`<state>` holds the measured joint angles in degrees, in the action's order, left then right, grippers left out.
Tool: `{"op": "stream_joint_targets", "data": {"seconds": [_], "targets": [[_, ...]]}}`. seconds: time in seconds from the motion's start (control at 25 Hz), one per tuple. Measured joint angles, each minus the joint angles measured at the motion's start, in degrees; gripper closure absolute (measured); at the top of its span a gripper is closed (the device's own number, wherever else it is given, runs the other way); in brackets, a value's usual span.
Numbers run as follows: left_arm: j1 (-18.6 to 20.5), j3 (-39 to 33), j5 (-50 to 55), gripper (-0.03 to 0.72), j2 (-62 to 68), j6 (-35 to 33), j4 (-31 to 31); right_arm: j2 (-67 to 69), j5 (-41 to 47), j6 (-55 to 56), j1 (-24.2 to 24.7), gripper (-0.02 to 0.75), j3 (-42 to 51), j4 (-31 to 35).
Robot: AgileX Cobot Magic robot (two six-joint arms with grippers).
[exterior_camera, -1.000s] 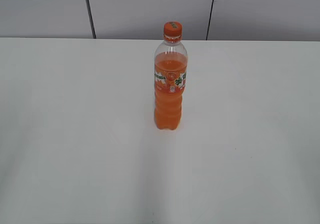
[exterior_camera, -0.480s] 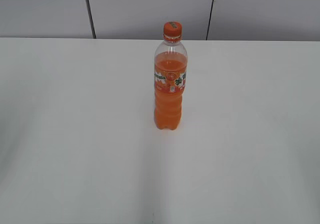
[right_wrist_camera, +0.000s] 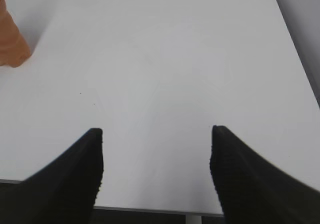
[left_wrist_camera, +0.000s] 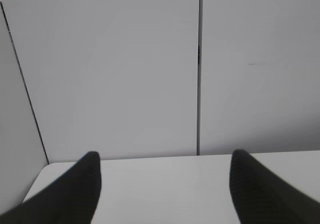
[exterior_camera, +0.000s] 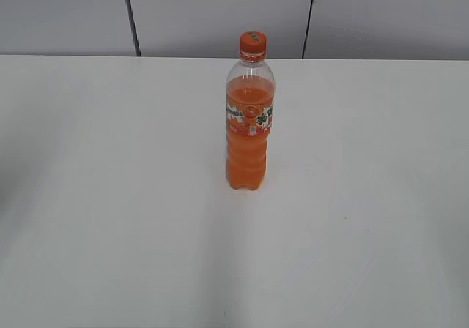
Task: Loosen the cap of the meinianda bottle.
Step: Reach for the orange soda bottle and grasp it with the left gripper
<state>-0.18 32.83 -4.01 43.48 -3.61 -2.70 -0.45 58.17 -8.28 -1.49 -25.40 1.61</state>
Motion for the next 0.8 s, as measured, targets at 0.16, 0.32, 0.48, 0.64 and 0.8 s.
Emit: {"op": "stream_joint_targets", "data": {"seconds": [0.16,0.32,0.48,0.64,0.8], "targets": [[0.0,0.0,-6.78,0.226,4.64,0.0,0.0,0.0,0.0,0.0,0.0,0.234,0.0,-0.04],[0.0,0.0,-12.44,0.247,7.84,0.0,0.0,0.0,0.06,0.0,0.0,0.234,0.0,-0.06],[0.0,0.0,-16.29,0.253,10.81,0.0,0.0,0.0,0.06,0.0,0.0,0.234,0.0,-0.06],[0.0,0.0,-16.9,0.256,11.82,0.0,0.0,0.0,0.06,0.0,0.0,0.234,0.0,-0.06],[0.0,0.0,-17.42,0.279,12.56,0.0,0.0,0.0,0.06,0.0,0.0,0.234,0.0,-0.06]]}}
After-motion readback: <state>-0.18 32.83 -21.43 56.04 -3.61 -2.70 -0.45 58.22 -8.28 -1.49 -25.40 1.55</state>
